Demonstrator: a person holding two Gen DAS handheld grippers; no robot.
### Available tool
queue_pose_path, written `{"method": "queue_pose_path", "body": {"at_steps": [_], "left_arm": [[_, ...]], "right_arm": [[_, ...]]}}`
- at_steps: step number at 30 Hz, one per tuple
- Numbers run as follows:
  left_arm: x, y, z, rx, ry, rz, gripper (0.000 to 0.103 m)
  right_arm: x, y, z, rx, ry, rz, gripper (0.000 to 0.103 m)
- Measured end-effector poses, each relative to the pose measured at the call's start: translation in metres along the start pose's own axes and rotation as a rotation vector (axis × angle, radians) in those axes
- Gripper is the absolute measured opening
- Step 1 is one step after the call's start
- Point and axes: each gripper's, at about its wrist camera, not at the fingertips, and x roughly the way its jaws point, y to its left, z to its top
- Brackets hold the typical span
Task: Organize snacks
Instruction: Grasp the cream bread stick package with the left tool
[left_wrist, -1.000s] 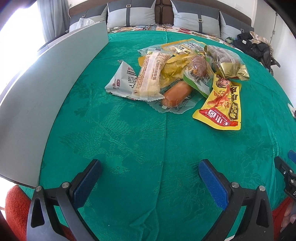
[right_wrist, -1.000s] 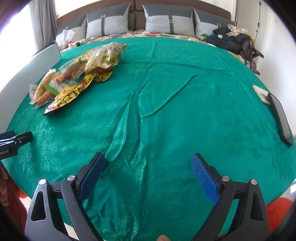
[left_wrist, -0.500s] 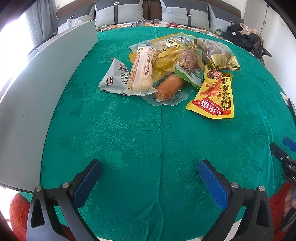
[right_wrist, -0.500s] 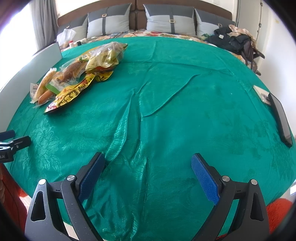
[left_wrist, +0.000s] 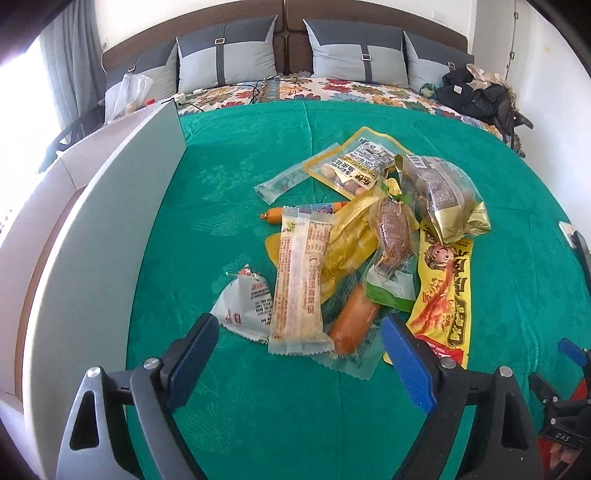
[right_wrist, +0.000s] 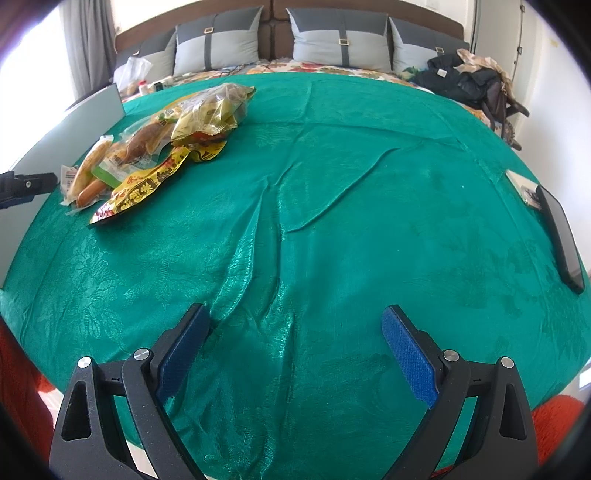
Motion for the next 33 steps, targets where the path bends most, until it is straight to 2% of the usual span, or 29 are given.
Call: {"method": "queue_pose_path", "body": {"at_steps": [3,5,6,7,8,10,13,21,26,29,31,33], "left_arm": [[0.023,0.003,0.014,-0.014,0.054,0.013,0.079],[0.031,0.004,0.019,-0.022,0.06,0.018,0.073],[0.031,0.005,0.021,-0.019,0.056,0.026,0.059],[0.03,0.004,0.022,-0.011,0.052,0.047,0.04],[0.029,0.005,0.023,-0.007,0.054,0.059,0.033],[0.022,0.012,0.022,-0.031,0.046,0.009,0.017],[0.007,0.018,0.014,-0.047,0.051,-0.031,0.013],[-0.04,0.013,-0.043,-0.019,0.085,-0.132,0.013],[-0.037,0.008,-0.071,0.028,0.121,-0.118,0.014],[-0.025,0.008,-0.076,0.031,0.145,-0.106,0.028],[-0.02,0.005,-0.077,0.058,0.138,-0.077,0.062],[-0.017,0.0,-0.08,0.11,0.123,-0.034,0.065]], "right_arm": [[-0.002,-0.001,-0.001,-0.001,0.003,0.003,0.097],[-0.003,-0.001,-0.003,-0.004,0.005,0.005,0.097],[-0.003,-0.001,-0.003,-0.005,0.007,0.007,0.097],[-0.003,-0.001,-0.003,-0.007,0.008,0.008,0.097],[-0.003,-0.001,-0.003,-0.008,0.009,0.009,0.097],[-0.002,-0.001,-0.002,-0.005,0.011,0.009,0.097],[-0.002,-0.001,-0.002,-0.005,0.014,0.009,0.097],[-0.001,0.0,-0.002,-0.002,0.014,0.008,0.097],[0.0,0.001,-0.002,0.008,0.008,0.001,0.097],[0.0,0.002,-0.003,0.011,0.0,-0.002,0.097],[-0.001,0.002,-0.003,0.009,-0.003,0.0,0.097],[-0.001,0.002,-0.004,0.008,-0.005,0.001,0.097]]}}
